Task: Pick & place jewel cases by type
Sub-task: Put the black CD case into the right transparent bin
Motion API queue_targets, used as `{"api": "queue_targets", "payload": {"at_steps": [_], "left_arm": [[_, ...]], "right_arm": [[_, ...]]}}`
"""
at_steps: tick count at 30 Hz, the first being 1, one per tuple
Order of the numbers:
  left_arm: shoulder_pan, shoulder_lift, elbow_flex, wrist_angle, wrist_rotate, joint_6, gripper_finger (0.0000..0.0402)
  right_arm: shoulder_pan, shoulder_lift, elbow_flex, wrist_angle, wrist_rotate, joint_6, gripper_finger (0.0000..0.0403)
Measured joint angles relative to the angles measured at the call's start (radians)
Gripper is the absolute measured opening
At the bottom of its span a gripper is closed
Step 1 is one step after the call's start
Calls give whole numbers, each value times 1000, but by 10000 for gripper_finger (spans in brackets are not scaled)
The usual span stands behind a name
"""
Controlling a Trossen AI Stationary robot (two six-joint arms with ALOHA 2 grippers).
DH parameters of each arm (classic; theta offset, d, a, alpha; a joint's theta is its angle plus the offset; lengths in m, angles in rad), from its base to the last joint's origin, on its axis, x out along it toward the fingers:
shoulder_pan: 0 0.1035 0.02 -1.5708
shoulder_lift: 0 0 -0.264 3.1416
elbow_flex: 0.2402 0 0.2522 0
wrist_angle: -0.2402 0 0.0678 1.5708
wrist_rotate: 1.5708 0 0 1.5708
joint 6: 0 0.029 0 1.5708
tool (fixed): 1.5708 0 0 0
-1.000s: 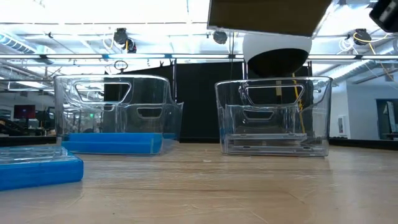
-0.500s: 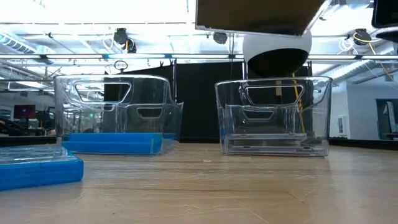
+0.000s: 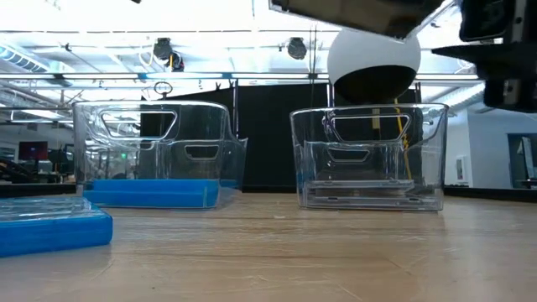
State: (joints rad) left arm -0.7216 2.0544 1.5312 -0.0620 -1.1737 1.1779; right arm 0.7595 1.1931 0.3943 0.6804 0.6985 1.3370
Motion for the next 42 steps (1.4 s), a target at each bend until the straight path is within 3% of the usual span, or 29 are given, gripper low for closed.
{"api": "queue_targets", "payload": {"at_steps": [9,13,20,27,31,42], "left_arm": [[21,0,-4,27,-4,153,31],[39,0,-4,101,3,256,34],[54,0,-4,202,35,377,32],[67,2,-4,262,84,393,35],[72,2,-4,297,92,426,35],[88,2,-4,302,112,450,37]], "right_arm": [[-77,0,0,24,-60,-105,222],[-104,0,0,40,-126,-138,216],[-117,0,0,69,-132,-176,216],[-118,0,-1,217,-245,-402,200],[-118,0,-1,248,-309,-491,178],[-118,0,-1,261,-311,-641,65]]}}
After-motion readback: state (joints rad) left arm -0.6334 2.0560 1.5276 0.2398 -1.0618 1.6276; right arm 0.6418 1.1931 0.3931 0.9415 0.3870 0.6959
